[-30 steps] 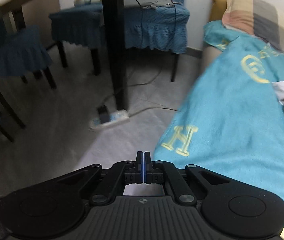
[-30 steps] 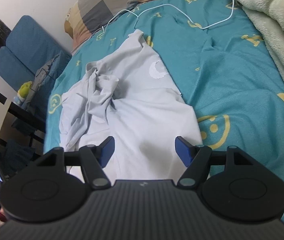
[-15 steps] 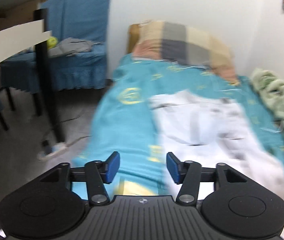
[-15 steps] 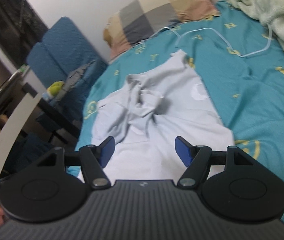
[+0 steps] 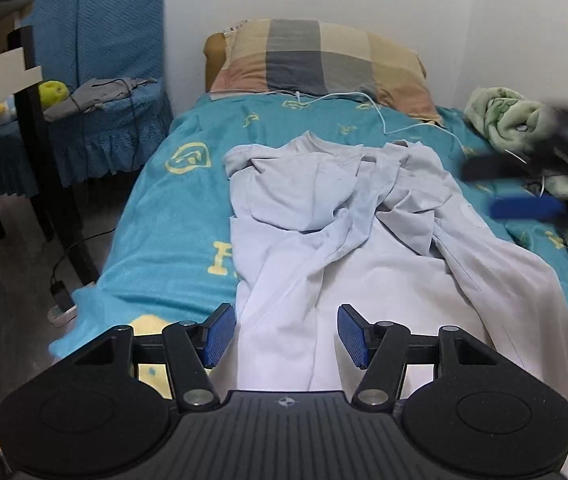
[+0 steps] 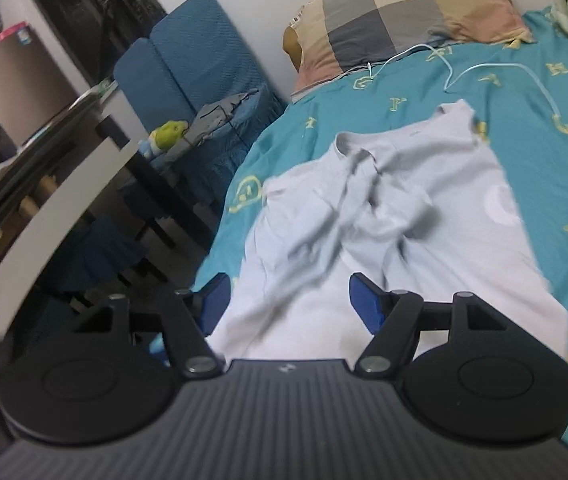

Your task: Fold clothes

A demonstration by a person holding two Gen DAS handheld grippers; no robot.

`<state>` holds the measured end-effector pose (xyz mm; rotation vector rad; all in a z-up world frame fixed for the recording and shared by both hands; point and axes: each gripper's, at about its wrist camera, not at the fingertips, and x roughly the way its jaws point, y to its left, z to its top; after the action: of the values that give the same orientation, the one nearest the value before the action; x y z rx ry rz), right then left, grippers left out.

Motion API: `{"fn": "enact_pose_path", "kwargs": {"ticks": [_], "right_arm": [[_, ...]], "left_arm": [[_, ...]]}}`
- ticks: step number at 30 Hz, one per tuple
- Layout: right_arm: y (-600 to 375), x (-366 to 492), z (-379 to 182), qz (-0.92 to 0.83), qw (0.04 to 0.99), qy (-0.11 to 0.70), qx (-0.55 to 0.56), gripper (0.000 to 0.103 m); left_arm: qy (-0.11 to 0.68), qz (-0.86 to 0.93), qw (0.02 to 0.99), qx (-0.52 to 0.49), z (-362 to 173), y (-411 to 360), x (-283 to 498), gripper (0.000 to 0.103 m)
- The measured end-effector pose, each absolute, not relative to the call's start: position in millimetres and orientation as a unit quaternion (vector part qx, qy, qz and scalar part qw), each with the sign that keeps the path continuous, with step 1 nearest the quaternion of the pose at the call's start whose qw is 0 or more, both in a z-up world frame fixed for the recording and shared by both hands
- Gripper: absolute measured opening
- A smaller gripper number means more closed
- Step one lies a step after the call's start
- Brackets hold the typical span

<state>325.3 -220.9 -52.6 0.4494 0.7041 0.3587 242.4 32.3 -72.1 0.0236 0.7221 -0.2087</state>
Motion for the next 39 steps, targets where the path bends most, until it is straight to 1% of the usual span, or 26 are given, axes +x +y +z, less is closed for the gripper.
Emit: {"fn": "enact_pose_path", "kwargs": {"ticks": [2, 3, 5, 7, 8, 9, 10, 11, 12, 14, 15, 16, 17, 21, 26, 27, 29, 33, 34, 35, 36, 37, 38, 39], "right_arm": [[-210.8, 360.1, -56.2, 0.169, 0.898, 0.343, 0.218, 0.065], [-203.8, 378.7, -56.8, 0.165, 0.903, 0.339, 0.207, 0.065], [-191.2, 414.6, -59.0, 0.153, 0.914, 0.330, 0.181, 0.065], [-179.0, 448.1, -62.9, 0.131, 0.922, 0.329, 0.156, 0.063], [-174.8, 463.1, -67.1, 0.114, 0.924, 0.334, 0.145, 0.059], [-171.0, 477.6, -71.6, 0.098, 0.926, 0.340, 0.134, 0.058], [-168.7, 488.9, -77.3, 0.080, 0.926, 0.348, 0.119, 0.056], [-166.0, 496.5, -82.7, 0.060, 0.926, 0.359, 0.101, 0.051], [-163.3, 504.0, -88.2, 0.040, 0.924, 0.370, 0.082, 0.046], [-163.0, 513.5, -95.5, 0.014, 0.921, 0.382, 0.071, 0.014], [-164.9, 515.6, -97.2, 0.007, 0.921, 0.383, 0.075, 0.011], [-168.0, 514.8, -95.2, 0.005, 0.923, 0.377, 0.082, 0.005], [-171.0, 513.7, -92.7, 0.002, 0.925, 0.370, 0.088, 0.004], [-184.9, 504.4, -69.3, -0.011, 0.941, 0.327, 0.090, 0.004], [-220.9, 500.3, -66.5, -0.047, 0.946, 0.308, 0.093, 0.004], [-228.2, 499.6, -72.6, -0.046, 0.943, 0.314, 0.101, 0.004], [-242.9, 494.9, -82.3, -0.019, 0.935, 0.324, 0.144, 0.006], [-257.9, 469.2, -81.1, 0.020, 0.925, 0.302, 0.229, 0.008], [-258.3, 462.5, -80.4, 0.028, 0.922, 0.301, 0.242, 0.011], [-257.2, 456.0, -80.5, 0.037, 0.917, 0.305, 0.253, 0.020], [-253.9, 450.2, -81.9, 0.046, 0.912, 0.310, 0.264, 0.027], [-249.8, 443.4, -85.2, 0.053, 0.907, 0.317, 0.273, 0.042], [-245.6, 436.6, -88.5, 0.060, 0.901, 0.323, 0.282, 0.052], [-241.5, 430.3, -91.9, 0.067, 0.896, 0.329, 0.291, 0.053]], "left_arm": [[0.352, -0.114, 0.929, 0.007, -79.0, 39.8, 251.5, 0.052], [0.352, -0.118, 0.929, 0.008, -81.5, 41.3, 253.4, 0.050], [0.351, -0.128, 0.928, 0.015, -87.4, 42.0, 256.6, 0.042], [0.353, -0.140, 0.925, 0.019, -93.9, 41.1, 259.7, 0.039], [0.356, -0.146, 0.923, 0.018, -97.2, 40.6, 261.1, 0.033], [0.359, -0.151, 0.921, 0.016, -100.0, 40.4, 262.4, 0.030], [0.359, -0.154, 0.920, 0.015, -101.4, 40.6, 263.0, 0.024], [0.358, -0.156, 0.920, 0.016, -101.8, 40.9, 263.3, 0.017], [0.355, -0.159, 0.921, 0.018, -101.4, 41.1, 262.8, 0.013], [0.345, -0.163, 0.924, 0.021, -98.6, 42.2, 260.3, 0.006], [0.343, -0.164, 0.925, 0.013, -97.1, 44.3, 259.7, 0.005], [0.342, -0.166, 0.925, 0.003, -95.6, 46.8, 259.2, 0.005], [0.340, -0.169, 0.925, -0.004, -93.6, 48.8, 258.4, 0.004], [0.327, -0.186, 0.927, -0.010, -83.8, 49.8, 251.6, 0.003], [0.331, -0.215, 0.919, -0.017, -86.0, 40.5, 247.4, 0.003], [0.334, -0.217, 0.917, -0.013, -89.1, 37.4, 247.5, 0.003], [0.342, -0.214, 0.915, -0.009, -96.1, 34.0, 249.9, 0.003], [0.355, -0.206, 0.911, -0.022, -105.7, 34.8, 254.1, 0.003], [0.355, -0.205, 0.912, -0.020, -106.1, 34.6, 253.6, 0.004], [0.354, -0.204, 0.913, -0.019, -106.6, 34.4, 253.0, 0.004], [0.353, -0.203, 0.913, -0.018, -106.8, 34.2, 252.5, 0.004], [0.353, -0.202, 0.913, -0.017, -106.6, 33.8, 251.8, 0.004], [0.352, -0.201, 0.914, -0.017, -106.6, 33.5, 251.3, 0.004], [0.352, -0.199, 0.915, -0.017, -106.9, 33.5, 251.1, 0.004]]}}
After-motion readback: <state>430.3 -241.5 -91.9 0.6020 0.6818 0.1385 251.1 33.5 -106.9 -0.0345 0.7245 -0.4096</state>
